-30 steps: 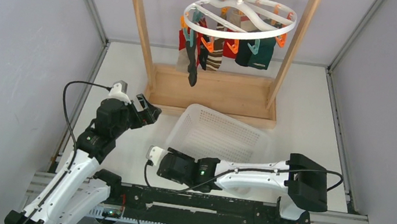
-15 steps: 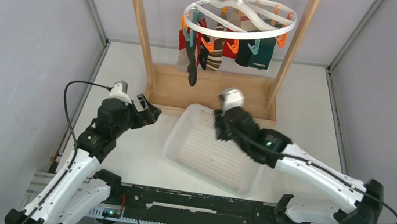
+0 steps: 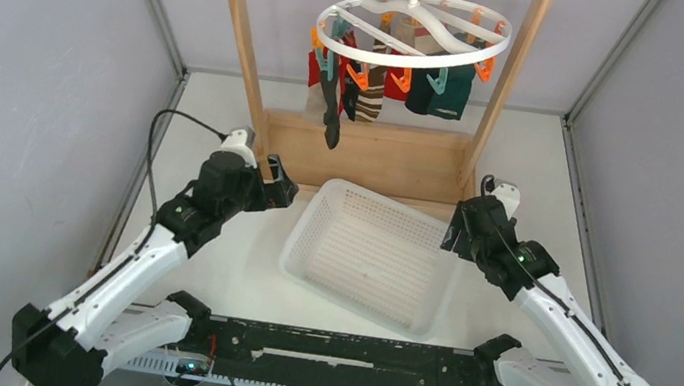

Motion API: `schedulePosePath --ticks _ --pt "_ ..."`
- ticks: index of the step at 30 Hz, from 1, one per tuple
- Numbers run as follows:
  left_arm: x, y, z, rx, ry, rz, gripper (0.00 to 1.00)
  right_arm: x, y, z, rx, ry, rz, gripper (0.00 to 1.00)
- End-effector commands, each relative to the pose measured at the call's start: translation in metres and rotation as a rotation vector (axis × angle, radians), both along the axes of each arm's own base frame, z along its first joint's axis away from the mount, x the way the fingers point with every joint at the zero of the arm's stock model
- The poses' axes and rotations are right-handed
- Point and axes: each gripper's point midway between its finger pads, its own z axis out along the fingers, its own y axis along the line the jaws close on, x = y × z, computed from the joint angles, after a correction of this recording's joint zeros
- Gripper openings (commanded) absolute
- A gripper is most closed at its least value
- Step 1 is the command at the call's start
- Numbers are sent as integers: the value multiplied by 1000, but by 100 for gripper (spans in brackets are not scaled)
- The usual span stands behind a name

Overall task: Remove the socks clipped to the hanger
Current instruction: Move the bin to the center of the board.

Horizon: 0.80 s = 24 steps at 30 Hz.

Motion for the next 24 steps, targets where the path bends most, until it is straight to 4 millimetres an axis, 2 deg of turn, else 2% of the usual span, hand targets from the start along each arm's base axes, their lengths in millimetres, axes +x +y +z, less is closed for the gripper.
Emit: schedulePosePath --ticks 1,4,10,15,24 --pt "14 1 3 94 -14 24 100 -2 0 -26 51 83 -84 73" --pt "19 1 -6 92 -16 38 100 -4 5 -42 88 103 -86 73" --pt "25 0 -20 96 -17 49 100 -4 8 -56 97 121 -82 73" --pt "27 -16 -30 59 -21 2 100 5 13 -53 109 93 -60 71" --pt "17 -10 -43 88 -1 15 100 34 27 -48 83 83 4 70"
